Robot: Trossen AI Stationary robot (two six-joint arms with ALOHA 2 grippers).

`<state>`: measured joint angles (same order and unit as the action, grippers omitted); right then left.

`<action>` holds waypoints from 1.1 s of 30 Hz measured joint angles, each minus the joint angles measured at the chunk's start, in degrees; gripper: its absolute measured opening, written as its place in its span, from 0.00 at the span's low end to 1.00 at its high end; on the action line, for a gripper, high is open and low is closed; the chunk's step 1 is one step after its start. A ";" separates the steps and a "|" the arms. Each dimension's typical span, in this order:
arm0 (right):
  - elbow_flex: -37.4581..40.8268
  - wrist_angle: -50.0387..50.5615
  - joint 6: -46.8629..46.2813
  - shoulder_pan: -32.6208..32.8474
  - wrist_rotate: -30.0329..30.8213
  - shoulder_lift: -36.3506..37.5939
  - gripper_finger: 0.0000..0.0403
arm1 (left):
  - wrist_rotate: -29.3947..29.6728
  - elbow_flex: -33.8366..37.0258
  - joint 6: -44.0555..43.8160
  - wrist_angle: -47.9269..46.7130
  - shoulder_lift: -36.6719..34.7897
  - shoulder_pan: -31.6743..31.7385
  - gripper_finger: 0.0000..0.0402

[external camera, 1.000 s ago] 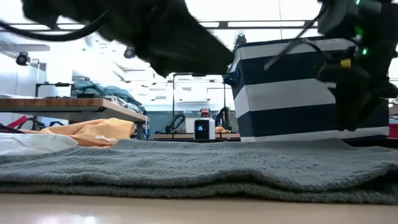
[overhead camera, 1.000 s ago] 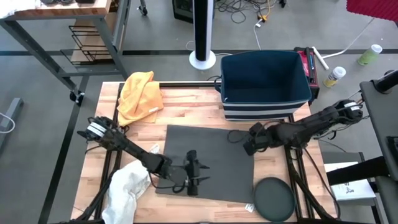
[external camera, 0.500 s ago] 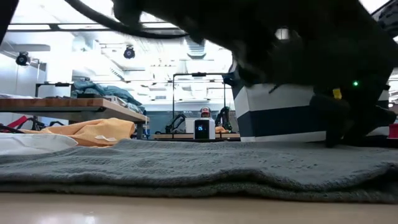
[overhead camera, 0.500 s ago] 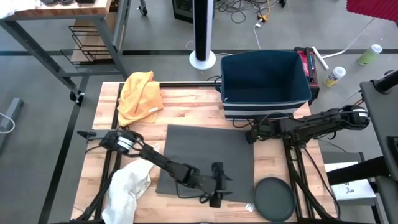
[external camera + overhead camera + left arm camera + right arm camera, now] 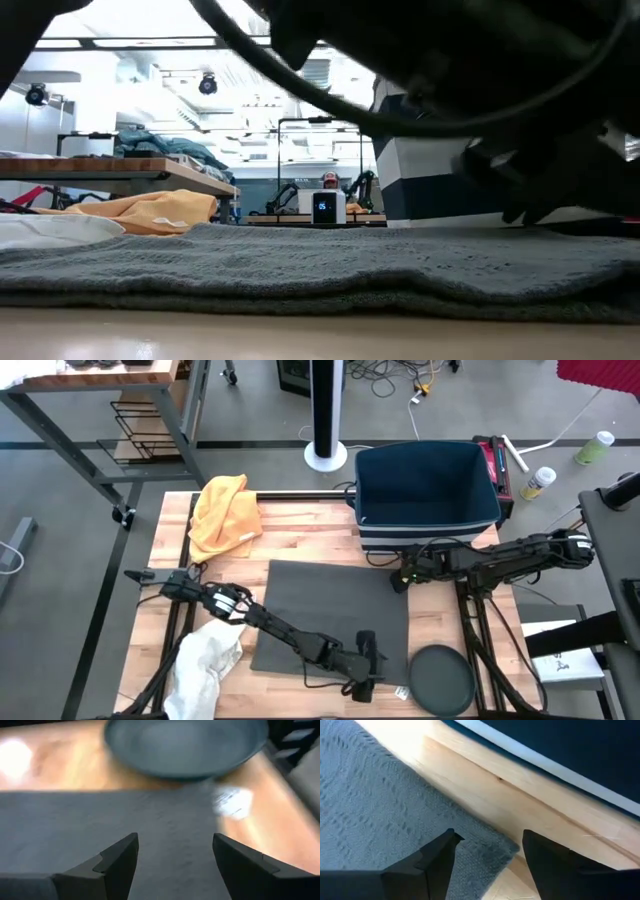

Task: Fold kitchen towel into neat rectangle
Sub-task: Fold the gray towel

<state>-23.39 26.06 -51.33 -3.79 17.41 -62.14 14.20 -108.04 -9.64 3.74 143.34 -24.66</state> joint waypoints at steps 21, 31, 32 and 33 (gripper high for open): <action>1.10 -2.48 -0.42 -0.24 -1.33 -3.93 0.55 | 0.93 -24.34 0.47 -6.85 14.87 0.89 0.59; 1.13 -2.64 1.05 -0.24 -1.38 -3.95 0.55 | -0.98 -21.97 1.43 -3.66 14.89 -0.24 0.56; 1.13 -2.64 1.05 -0.24 -1.38 -3.95 0.56 | -1.19 -21.97 1.45 -3.67 14.89 -0.43 0.56; 1.13 -2.64 1.08 -0.24 -1.36 -3.95 0.56 | -1.28 -22.03 1.59 -3.65 14.89 -0.54 0.57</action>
<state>-22.26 23.42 -50.25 -4.03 16.05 -66.08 12.92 -130.07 -8.05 0.09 158.23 -25.20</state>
